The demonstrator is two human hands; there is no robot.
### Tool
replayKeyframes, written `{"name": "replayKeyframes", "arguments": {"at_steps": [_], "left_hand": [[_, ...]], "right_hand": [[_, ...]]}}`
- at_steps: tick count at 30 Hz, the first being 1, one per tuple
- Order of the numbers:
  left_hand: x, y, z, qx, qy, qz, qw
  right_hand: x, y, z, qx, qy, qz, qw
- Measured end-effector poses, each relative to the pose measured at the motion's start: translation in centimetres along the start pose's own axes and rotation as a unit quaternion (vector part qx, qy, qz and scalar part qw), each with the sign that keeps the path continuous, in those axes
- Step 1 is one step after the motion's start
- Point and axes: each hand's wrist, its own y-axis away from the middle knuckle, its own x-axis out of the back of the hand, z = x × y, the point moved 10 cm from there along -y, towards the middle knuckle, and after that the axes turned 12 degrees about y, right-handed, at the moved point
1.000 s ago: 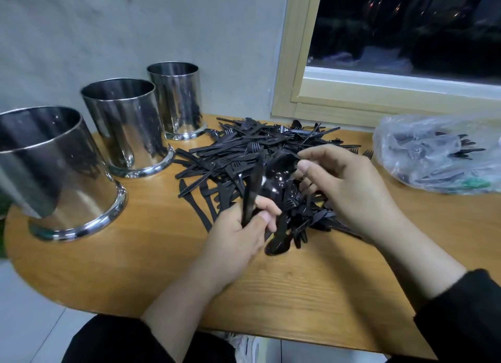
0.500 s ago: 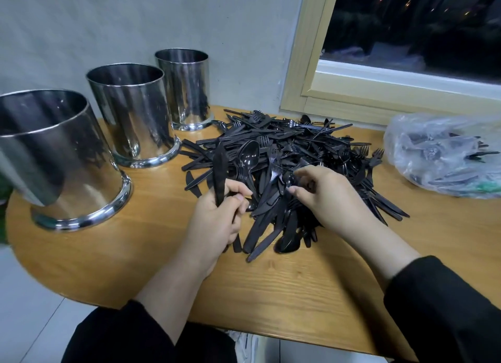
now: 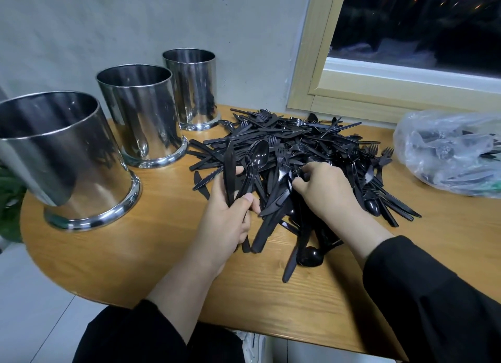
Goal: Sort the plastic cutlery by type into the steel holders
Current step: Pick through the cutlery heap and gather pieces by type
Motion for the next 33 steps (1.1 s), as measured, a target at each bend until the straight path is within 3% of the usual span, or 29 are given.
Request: {"name": "replayKeyframes", "arguments": {"at_steps": [12, 17, 20, 22, 26, 33], "left_hand": [[-0.4, 0.4, 0.2, 0.003, -0.015, -0.012, 1.000], [-0.3, 0.2, -0.3, 0.007, -0.057, -0.021, 0.998], [-0.6, 0.4, 0.2, -0.011, -0.051, -0.024, 0.998], [-0.6, 0.6, 0.4, -0.013, -0.035, -0.018, 0.999], [-1.8, 1.5, -0.1, 0.011, 0.014, -0.040, 0.999], [-4.0, 2.9, -1.3, 0.031, -0.003, -0.098, 0.995]], "right_hand": [[1.2, -0.7, 2.6, -0.085, -0.156, 0.051, 0.983], [3.8, 0.4, 3.1, -0.109, -0.365, 0.084, 0.921], [4.2, 2.0, 0.3, -0.059, -0.512, 0.010, 0.857], [3.8, 3.2, -1.4, -0.039, -0.535, -0.035, 0.844], [3.3, 4.4, -2.1, -0.036, -0.527, -0.048, 0.848], [4.8, 5.3, -0.6, 0.013, -0.340, 0.024, 0.940]]}}
